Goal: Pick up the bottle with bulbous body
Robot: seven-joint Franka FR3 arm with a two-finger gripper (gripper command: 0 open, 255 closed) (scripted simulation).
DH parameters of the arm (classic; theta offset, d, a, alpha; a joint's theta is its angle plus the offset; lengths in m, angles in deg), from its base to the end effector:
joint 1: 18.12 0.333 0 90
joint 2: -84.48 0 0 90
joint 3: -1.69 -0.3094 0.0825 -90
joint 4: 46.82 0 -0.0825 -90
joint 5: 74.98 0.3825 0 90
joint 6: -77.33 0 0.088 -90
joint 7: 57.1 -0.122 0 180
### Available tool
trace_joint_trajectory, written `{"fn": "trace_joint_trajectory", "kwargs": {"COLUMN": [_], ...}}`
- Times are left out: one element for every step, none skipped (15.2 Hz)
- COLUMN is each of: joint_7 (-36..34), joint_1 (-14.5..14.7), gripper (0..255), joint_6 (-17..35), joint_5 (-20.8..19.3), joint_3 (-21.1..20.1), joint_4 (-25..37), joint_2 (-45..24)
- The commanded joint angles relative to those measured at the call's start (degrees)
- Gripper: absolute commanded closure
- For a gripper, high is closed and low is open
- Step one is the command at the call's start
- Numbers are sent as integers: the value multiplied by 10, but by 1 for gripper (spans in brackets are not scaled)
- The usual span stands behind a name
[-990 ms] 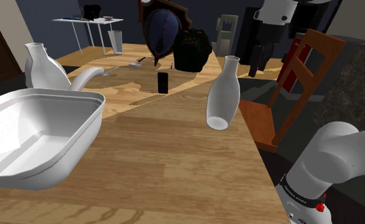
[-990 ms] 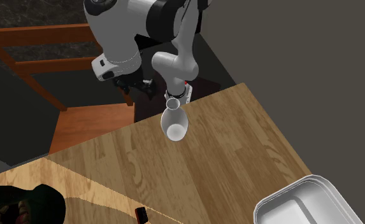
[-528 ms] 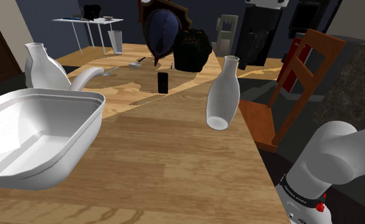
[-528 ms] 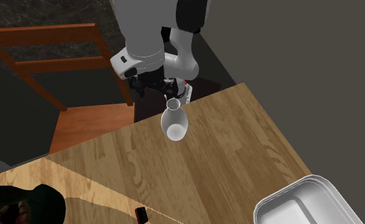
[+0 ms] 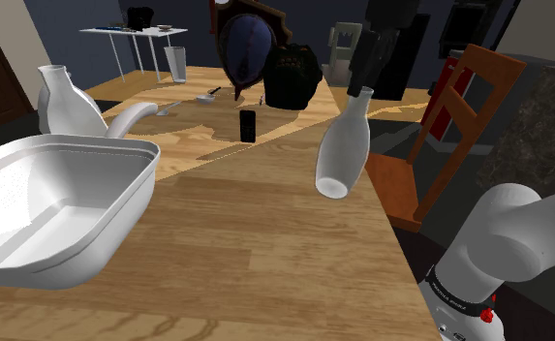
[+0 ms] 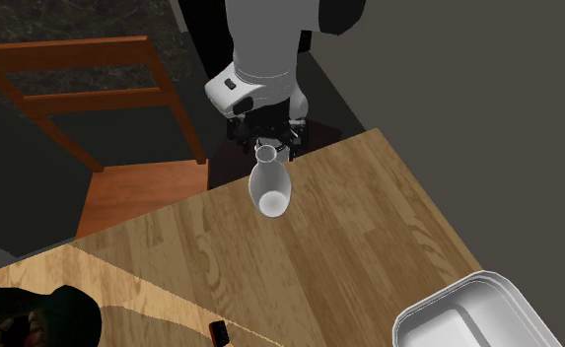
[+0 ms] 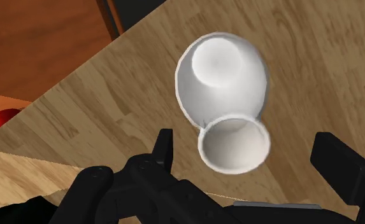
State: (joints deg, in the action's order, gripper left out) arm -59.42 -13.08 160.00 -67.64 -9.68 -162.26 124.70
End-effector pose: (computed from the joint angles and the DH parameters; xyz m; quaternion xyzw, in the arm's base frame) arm 0.2944 0.1360 0.6832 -0.9916 -0.1153 -0.0586 0.0075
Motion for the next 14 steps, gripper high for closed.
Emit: {"fn": "trace_joint_trajectory", "kwargs": {"joint_7": [0, 0, 1, 1, 2, 2, 2, 2, 1, 1, 1, 1, 1, 1], "joint_1": [1, 2, 2, 3, 4, 4, 4, 4, 4, 4, 4, 4, 4, 4], "gripper": [0, 0, 0, 0, 0, 0, 0, 255, 255, 255, 255, 255, 255, 255], "joint_6": [12, 19, 26, 32, 43, 43, 43, 43, 44, 44, 44, 44, 44, 43], "joint_5": [2, 3, 3, 4, 5, 5, 5, 5, 6, 6, 6, 6, 6, 6], "joint_3": [-2, -2, -2, -3, -4, -4, -4, -4, -4, -4, -4, -4, -4, -4], "joint_4": [-18, -28, -39, -49, -66, -66, -66, -67, -67, -68, -67, -67, -67, -66], "joint_2": [7, 10, 14, 18, 23, 24, 23, 25, 25, 25, 25, 24, 24, 24]}}
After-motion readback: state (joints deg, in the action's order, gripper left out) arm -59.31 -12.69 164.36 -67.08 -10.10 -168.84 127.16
